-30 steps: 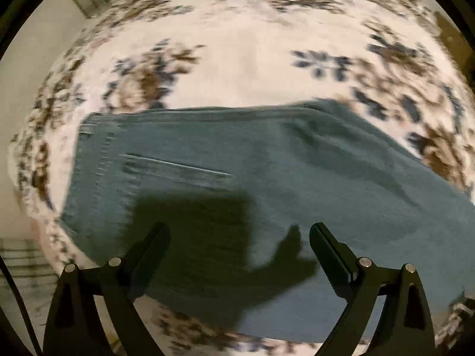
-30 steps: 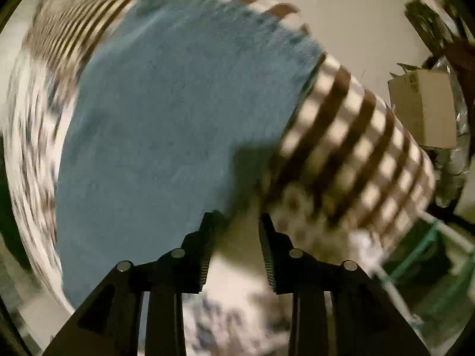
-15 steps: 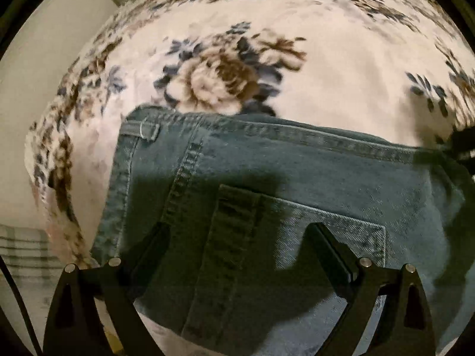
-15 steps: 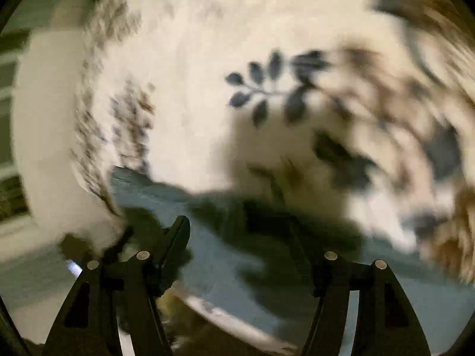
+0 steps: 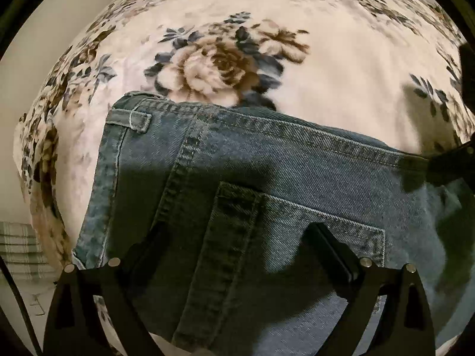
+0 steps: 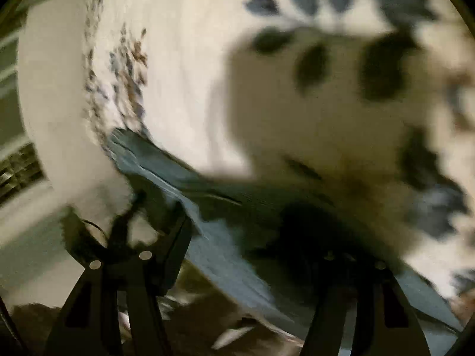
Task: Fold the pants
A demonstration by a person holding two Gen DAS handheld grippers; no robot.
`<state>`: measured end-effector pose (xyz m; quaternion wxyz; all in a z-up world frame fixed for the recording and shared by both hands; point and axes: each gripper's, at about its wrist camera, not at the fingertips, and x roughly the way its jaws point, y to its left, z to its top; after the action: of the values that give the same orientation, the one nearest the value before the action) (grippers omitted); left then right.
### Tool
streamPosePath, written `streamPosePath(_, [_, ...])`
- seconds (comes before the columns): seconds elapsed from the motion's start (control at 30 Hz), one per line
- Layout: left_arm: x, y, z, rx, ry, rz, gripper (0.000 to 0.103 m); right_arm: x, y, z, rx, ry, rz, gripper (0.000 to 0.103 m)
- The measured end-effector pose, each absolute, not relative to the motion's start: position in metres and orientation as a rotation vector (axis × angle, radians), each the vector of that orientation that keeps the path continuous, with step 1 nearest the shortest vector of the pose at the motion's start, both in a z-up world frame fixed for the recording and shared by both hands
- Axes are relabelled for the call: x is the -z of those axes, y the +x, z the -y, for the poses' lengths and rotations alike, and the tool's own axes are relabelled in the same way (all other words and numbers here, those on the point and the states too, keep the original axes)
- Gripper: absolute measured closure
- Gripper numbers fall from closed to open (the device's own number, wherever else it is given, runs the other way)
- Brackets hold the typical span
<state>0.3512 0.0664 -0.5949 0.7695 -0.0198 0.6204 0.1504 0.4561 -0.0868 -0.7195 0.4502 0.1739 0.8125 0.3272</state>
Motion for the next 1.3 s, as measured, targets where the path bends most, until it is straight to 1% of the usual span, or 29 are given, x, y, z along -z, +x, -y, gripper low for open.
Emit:
streamPosePath(0.03, [0.595,0.351,-0.066,-0.322,-0.039,-1.346,0.006,0.717,0.455,0.088,-0.809,0.405,-2.004,0.04])
streamPosePath(0.07, [0.595,0.351,-0.066,-0.318,-0.035,-1.346,0.005,0.716,0.455,0.092,-0.791,0.382,-2.005,0.049])
streamPosePath(0.1, [0.596,0.35,-0.066,-0.31,-0.031,-1.343,0.005,0.714,0.457,0.103,-0.747,0.39,-2.009,0.075])
streamPosePath(0.13, [0.596,0.35,-0.066,-0.303,-0.031,-1.34,0.005,0.711,0.463,0.119,-0.709,0.472,-2.002,0.087])
streamPosePath(0.17, [0.596,0.35,-0.067,-0.293,-0.035,-1.337,0.004,0.704,0.469,0.136,-0.685,0.542,-1.967,0.09])
streamPosePath(0.23, [0.594,0.351,-0.067,-0.266,-0.046,-1.327,0.004,0.686,0.478,0.158,-0.633,0.564,-1.902,0.091])
streamPosePath(0.3, [0.595,0.354,-0.067,-0.275,-0.038,-1.342,0.004,0.678,0.474,0.158,-0.675,0.531,-1.898,0.09])
streamPosePath(0.37, [0.596,0.354,-0.067,-0.281,-0.041,-1.349,0.004,0.682,0.467,0.151,-0.684,0.518,-1.927,0.086])
streamPosePath(0.4, [0.596,0.354,-0.065,-0.281,-0.041,-1.351,0.004,0.688,0.466,0.149,-0.705,0.513,-1.969,0.074])
streamPosePath(0.43, [0.596,0.354,-0.066,-0.282,-0.041,-1.351,0.004,0.693,0.459,0.126,-0.732,0.49,-1.997,0.045])
streamPosePath(0.47, [0.596,0.354,-0.065,-0.283,-0.041,-1.351,0.004,0.697,0.457,0.117,-0.74,0.449,-2.0,0.035])
streamPosePath(0.5, [0.596,0.353,-0.065,-0.284,-0.039,-1.35,0.004,0.7,0.456,0.111,-0.731,0.426,-1.998,0.033])
streamPosePath(0.53, [0.596,0.353,-0.064,-0.285,-0.034,-1.351,0.003,0.708,0.456,0.106,-0.702,0.397,-2.006,0.051])
streamPosePath(0.57, [0.597,0.353,-0.065,-0.283,-0.031,-1.351,0.003,0.712,0.459,0.107,-0.658,0.389,-2.011,0.076])
streamPosePath(0.6, [0.598,0.353,-0.064,-0.277,-0.029,-1.352,0.003,0.716,0.465,0.107,-0.609,0.411,-2.011,0.087])
streamPosePath(0.63, [0.598,0.352,-0.065,-0.265,-0.028,-1.353,0.003,0.714,0.474,0.117,-0.576,0.447,-1.982,0.089])
streamPosePath(0.7, [0.597,0.352,-0.066,-0.247,-0.03,-1.353,0.003,0.7,0.487,0.141,-0.524,0.473,-1.915,0.09])
streamPosePath(0.73, [0.597,0.351,-0.067,-0.248,-0.029,-1.364,0.003,0.688,0.495,0.154,-0.483,0.432,-1.862,0.099])
streamPosePath(0.8, [0.595,0.351,-0.07,-0.245,-0.043,-1.374,0.004,0.674,0.502,0.18,-0.397,0.399,-1.819,0.097])
streamPosePath(0.87, [0.592,0.352,-0.074,-0.252,-0.065,-1.38,0.004,0.662,0.495,0.187,-0.45,0.478,-1.814,0.096])
streamPosePath(0.9, [0.589,0.351,-0.075,-0.251,-0.087,-1.38,0.004,0.656,0.488,0.183,-0.514,0.487,-1.817,0.093])
streamPosePath(0.97, [0.582,0.349,-0.073,-0.255,-0.111,-1.376,0.004,0.65,0.468,0.165,-0.637,0.473,-1.83,0.08])
streamPosePath(1.0, [0.577,0.348,-0.069,-0.25,-0.118,-1.37,0.004,0.655,0.46,0.155,-0.673,0.492,-1.851,0.068])
streamPosePath(1.03, [0.574,0.347,-0.066,-0.246,-0.117,-1.365,0.004,0.665,0.45,0.144,-0.703,0.518,-1.88,0.065])
streamPosePath(1.1, [0.566,0.346,-0.055,-0.228,-0.096,-1.35,0.004,0.687,0.45,0.144,-0.594,0.466,-1.858,0.067])
streamPosePath(1.17, [0.56,0.345,-0.045,-0.212,-0.062,-1.342,0.004,0.7,0.461,0.169,-0.438,0.523,-1.798,0.087])
streamPosePath(1.2, [0.555,0.343,-0.038,-0.197,-0.044,-1.335,0.004,0.7,0.466,0.191,-0.372,0.634,-1.737,0.087])
streamPosePath(1.23, [0.551,0.342,-0.033,-0.185,-0.04,-1.33,0.004,0.69,0.467,0.214,-0.304,0.686,-1.667,0.087])
streamPosePath(1.3, [0.542,0.339,-0.019,-0.157,-0.034,-1.316,0.004,0.664,0.458,0.257,-0.295,0.796,-1.556,0.083])
